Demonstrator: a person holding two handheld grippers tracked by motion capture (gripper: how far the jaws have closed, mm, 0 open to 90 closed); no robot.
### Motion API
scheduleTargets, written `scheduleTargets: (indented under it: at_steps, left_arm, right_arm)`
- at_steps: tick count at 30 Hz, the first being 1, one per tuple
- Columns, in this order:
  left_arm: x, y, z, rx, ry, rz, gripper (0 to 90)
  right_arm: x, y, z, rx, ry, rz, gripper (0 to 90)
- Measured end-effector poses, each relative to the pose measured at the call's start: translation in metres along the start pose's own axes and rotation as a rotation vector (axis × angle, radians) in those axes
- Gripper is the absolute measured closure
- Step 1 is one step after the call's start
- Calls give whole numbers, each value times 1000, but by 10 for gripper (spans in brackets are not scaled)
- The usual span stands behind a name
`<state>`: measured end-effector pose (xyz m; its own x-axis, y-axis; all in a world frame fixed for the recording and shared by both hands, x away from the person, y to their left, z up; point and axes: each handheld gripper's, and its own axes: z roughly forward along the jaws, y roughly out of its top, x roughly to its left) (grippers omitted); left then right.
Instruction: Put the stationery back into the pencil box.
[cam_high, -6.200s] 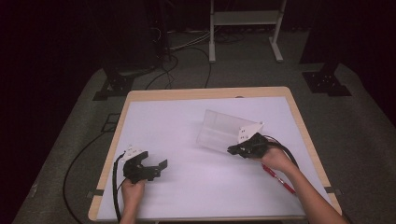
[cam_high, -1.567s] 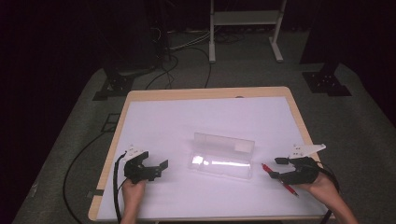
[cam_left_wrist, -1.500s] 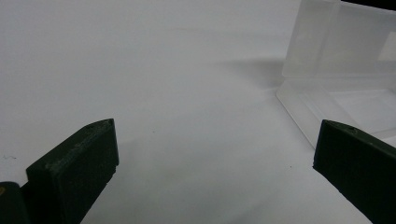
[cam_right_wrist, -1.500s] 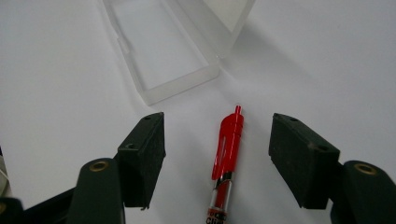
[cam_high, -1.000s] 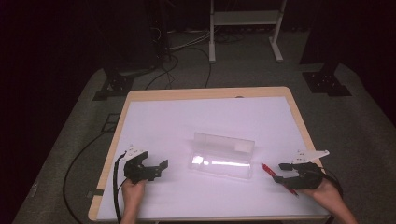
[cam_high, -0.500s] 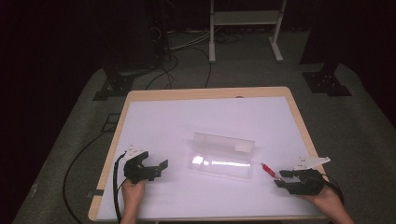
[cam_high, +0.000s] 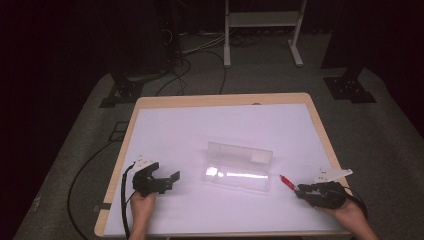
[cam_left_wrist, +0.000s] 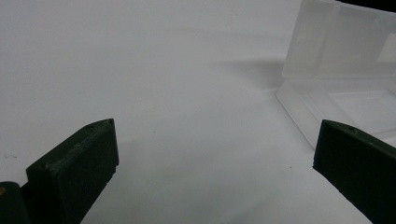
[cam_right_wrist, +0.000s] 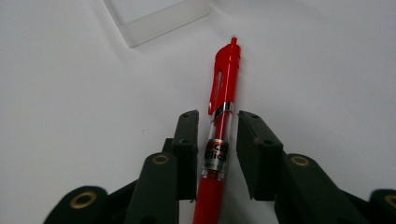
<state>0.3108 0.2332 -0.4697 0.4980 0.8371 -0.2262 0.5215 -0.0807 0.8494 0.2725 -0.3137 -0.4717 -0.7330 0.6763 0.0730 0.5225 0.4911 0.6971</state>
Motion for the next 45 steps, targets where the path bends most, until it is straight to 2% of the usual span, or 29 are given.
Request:
scheduleTargets:
  at_steps: [15,23,35,45]
  left_arm:
    - [0,0,0,0,0,0,0]
    - [0,0,0,1,0,-1,0]
    - [0,0,0,0,0,1,0]
    - [0,0,0,0,1,1,0]
  right_arm:
    - [1,1,1,0,-20,3,766]
    - [1,0,-1,-14,-11,16,790]
    - [0,3,-9,-53,22,32,792]
    - [4,17,-28,-114,60,23,791]
